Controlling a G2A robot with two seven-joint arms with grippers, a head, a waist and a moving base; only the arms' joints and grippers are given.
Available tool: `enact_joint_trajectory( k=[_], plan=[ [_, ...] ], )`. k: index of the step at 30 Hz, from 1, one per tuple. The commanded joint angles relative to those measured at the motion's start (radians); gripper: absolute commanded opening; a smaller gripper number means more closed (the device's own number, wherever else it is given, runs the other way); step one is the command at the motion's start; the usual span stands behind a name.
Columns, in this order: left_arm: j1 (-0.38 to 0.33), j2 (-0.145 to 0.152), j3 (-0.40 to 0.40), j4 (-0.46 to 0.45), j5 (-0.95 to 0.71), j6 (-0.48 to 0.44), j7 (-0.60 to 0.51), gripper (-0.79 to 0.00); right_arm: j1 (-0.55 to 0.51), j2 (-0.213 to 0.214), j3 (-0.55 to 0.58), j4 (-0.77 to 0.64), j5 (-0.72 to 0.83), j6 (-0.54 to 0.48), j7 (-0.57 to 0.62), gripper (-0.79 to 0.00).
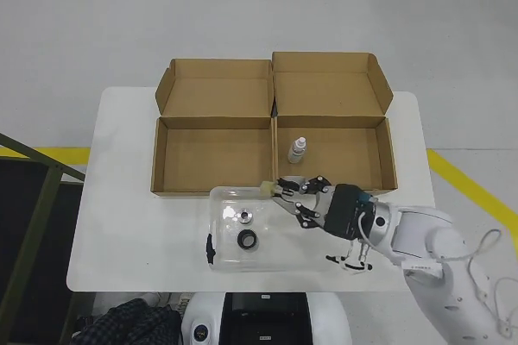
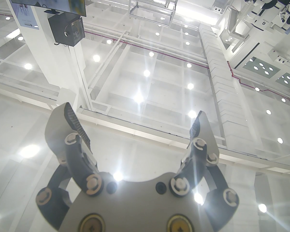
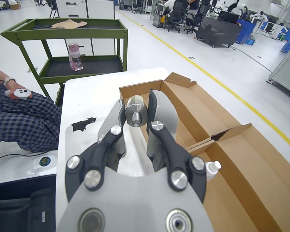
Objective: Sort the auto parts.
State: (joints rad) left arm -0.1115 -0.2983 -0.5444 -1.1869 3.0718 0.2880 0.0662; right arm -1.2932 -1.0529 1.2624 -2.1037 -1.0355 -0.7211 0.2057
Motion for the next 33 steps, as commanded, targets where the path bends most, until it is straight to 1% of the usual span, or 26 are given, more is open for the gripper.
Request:
enact_joint_trajectory(
  k=[1, 19, 27, 33],
  plan=[
    [0.000, 0.000, 0.000, 0.000, 0.000, 0.000, 0.000, 0.000, -0.001, 0.001, 0.009, -0.003, 0.011, 0.000, -0.006, -0.785],
    [0.000, 0.000, 0.000, 0.000, 0.000, 0.000, 0.000, 0.000, -0.005, 0.002, 0.039, -0.016, 0.035, -0.002, -0.057, -0.785],
    [0.000, 0.000, 0.000, 0.000, 0.000, 0.000, 0.000, 0.000, 0.001, 0.003, 0.037, 0.000, 0.024, -0.004, -0.045, -0.785],
    [0.000, 0.000, 0.000, 0.000, 0.000, 0.000, 0.000, 0.000, 0.015, 0.003, 0.023, 0.058, -0.010, -0.011, -0.008, -0.785]
  ],
)
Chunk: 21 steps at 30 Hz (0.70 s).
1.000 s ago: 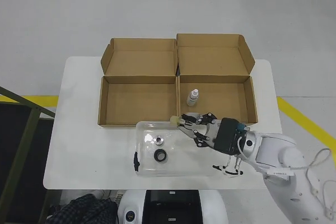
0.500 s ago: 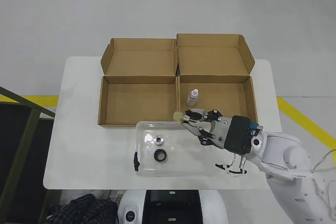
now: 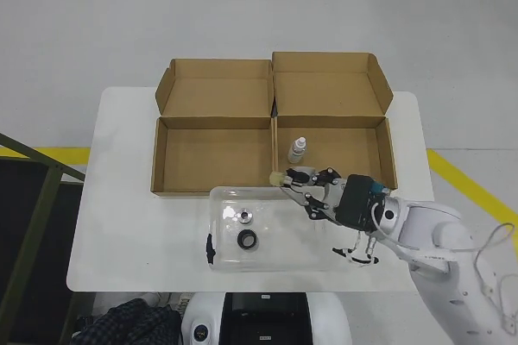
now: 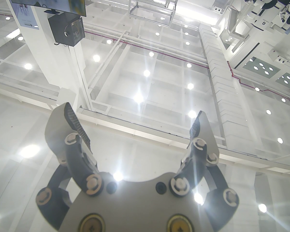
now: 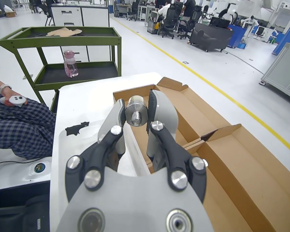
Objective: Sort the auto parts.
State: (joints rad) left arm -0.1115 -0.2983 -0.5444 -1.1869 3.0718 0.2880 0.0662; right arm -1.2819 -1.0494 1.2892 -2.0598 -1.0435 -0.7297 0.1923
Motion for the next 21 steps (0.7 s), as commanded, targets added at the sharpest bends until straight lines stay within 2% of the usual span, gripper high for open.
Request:
enact_joint_trajectory(
  k=[1, 12, 21],
  plan=[
    [0.000, 0.000, 0.000, 0.000, 0.000, 0.000, 0.000, 0.000, 0.007, 0.000, -0.006, 0.026, -0.002, -0.003, 0.010, -0.785],
    [0.000, 0.000, 0.000, 0.000, 0.000, 0.000, 0.000, 0.000, 0.018, 0.005, 0.005, 0.151, -0.005, -0.004, 0.070, -0.785],
    [0.000, 0.000, 0.000, 0.000, 0.000, 0.000, 0.000, 0.000, 0.026, 0.012, 0.062, 0.234, -0.011, 0.044, 0.103, -0.785]
  ],
)
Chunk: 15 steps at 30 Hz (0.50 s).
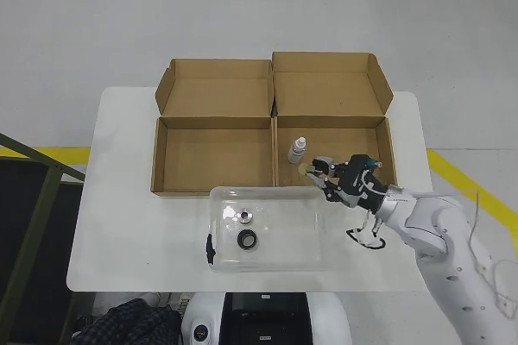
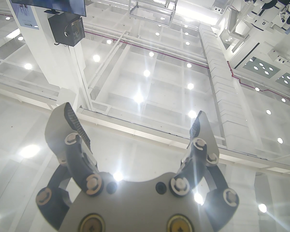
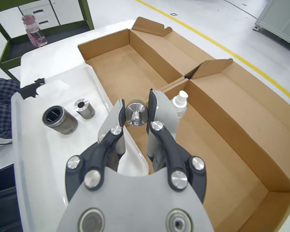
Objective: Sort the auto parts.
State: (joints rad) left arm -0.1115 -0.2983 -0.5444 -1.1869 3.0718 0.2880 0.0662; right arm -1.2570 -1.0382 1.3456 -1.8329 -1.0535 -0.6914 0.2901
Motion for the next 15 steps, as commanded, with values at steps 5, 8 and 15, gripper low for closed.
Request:
enact_joint_trajectory(
  k=[5, 8, 15],
  plan=[
    [0.000, 0.000, 0.000, 0.000, 0.000, 0.000, 0.000, 0.000, 0.027, 0.003, 0.015, 0.050, -0.012, 0.031, 0.069, -0.785],
    [0.000, 0.000, 0.000, 0.000, 0.000, 0.000, 0.000, 0.000, 0.056, 0.001, 0.004, 0.089, 0.000, 0.058, 0.108, -0.785],
    [0.000, 0.000, 0.000, 0.000, 0.000, 0.000, 0.000, 0.000, 0.147, -0.009, -0.061, 0.185, -0.026, 0.109, 0.181, -0.785]
  ],
)
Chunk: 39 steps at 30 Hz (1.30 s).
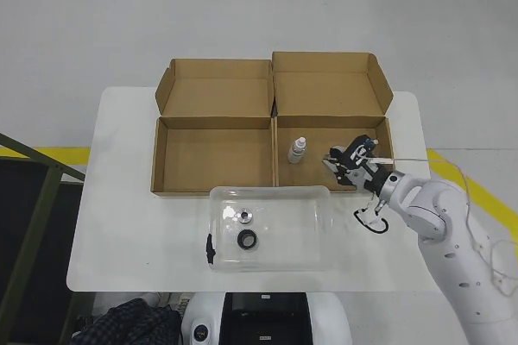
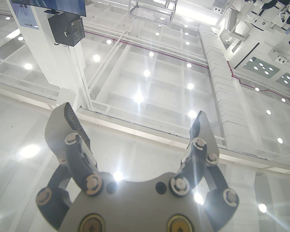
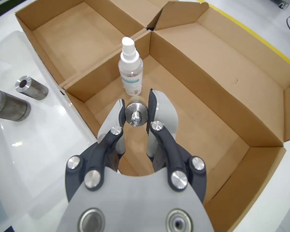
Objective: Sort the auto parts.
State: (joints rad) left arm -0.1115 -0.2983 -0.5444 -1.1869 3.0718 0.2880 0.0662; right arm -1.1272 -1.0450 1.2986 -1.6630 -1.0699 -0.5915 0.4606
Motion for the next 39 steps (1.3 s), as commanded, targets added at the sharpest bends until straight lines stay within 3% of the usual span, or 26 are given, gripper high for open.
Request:
enact_joint_trajectory(
  k=[1, 6, 20, 36, 39],
  plan=[
    [0.000, 0.000, 0.000, 0.000, 0.000, 0.000, 0.000, 0.000, 0.031, -0.004, -0.025, 0.025, -0.016, 0.016, 0.018, -0.785],
    [0.000, 0.000, 0.000, 0.000, 0.000, 0.000, 0.000, 0.000, 0.090, -0.015, -0.087, 0.064, -0.095, 0.073, 0.066, -0.785],
    [0.000, 0.000, 0.000, 0.000, 0.000, 0.000, 0.000, 0.000, 0.205, -0.047, -0.208, 0.193, -0.085, 0.088, 0.113, -0.785],
    [0.000, 0.000, 0.000, 0.000, 0.000, 0.000, 0.000, 0.000, 0.290, -0.078, -0.293, 0.270, -0.078, 0.097, 0.143, -0.462],
    [0.000, 0.000, 0.000, 0.000, 0.000, 0.000, 0.000, 0.000, 0.294, -0.079, -0.291, 0.262, -0.079, 0.098, 0.144, -0.437]
  ],
)
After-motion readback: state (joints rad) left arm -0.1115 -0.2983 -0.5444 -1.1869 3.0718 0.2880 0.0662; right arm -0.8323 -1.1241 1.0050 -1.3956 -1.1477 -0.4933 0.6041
